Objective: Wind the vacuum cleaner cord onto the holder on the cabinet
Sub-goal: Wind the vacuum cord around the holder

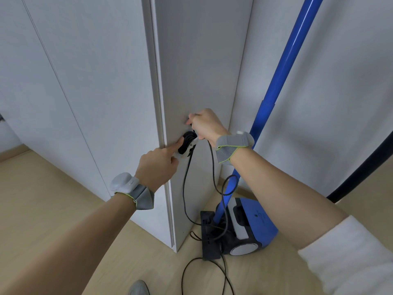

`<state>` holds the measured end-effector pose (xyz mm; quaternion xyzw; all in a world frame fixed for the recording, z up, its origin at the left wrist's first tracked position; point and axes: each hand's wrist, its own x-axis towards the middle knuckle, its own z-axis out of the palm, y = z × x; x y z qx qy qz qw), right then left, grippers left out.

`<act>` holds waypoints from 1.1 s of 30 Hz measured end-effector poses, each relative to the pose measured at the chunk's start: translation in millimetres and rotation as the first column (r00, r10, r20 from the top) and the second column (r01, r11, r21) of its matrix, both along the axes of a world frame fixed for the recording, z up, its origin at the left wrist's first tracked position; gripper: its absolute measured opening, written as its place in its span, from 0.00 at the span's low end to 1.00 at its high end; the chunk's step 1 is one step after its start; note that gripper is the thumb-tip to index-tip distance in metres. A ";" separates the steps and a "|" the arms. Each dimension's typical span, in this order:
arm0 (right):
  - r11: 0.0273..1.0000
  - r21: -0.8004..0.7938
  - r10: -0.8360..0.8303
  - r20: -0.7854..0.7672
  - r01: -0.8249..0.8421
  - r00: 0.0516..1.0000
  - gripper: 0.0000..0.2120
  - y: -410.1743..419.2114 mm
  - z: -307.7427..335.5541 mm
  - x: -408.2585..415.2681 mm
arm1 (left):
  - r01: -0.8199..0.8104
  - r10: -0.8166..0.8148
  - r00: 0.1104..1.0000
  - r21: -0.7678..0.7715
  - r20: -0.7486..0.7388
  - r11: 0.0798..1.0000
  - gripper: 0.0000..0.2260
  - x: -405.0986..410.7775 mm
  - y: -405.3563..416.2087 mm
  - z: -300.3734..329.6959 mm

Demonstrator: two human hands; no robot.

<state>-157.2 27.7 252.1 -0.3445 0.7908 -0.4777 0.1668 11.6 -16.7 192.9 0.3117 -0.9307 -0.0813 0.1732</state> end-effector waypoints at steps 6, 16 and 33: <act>1.000 -0.002 -0.008 -0.175 0.008 0.985 0.16 10.2 -21.2 29.9 | -0.028 0.013 0.996 -0.167 -0.094 0.985 0.19 5.9 -2.3 -3.5; 1.000 0.009 -0.002 -0.409 0.007 0.913 0.09 19.4 -83.8 87.4 | -0.031 0.000 0.984 -0.169 -0.176 0.985 0.06 18.0 -9.6 6.2; 0.984 -0.096 0.158 0.111 -0.147 0.981 0.12 51.9 -157.0 84.2 | -0.006 0.004 1.000 0.094 0.030 0.996 0.31 0.8 -2.8 4.0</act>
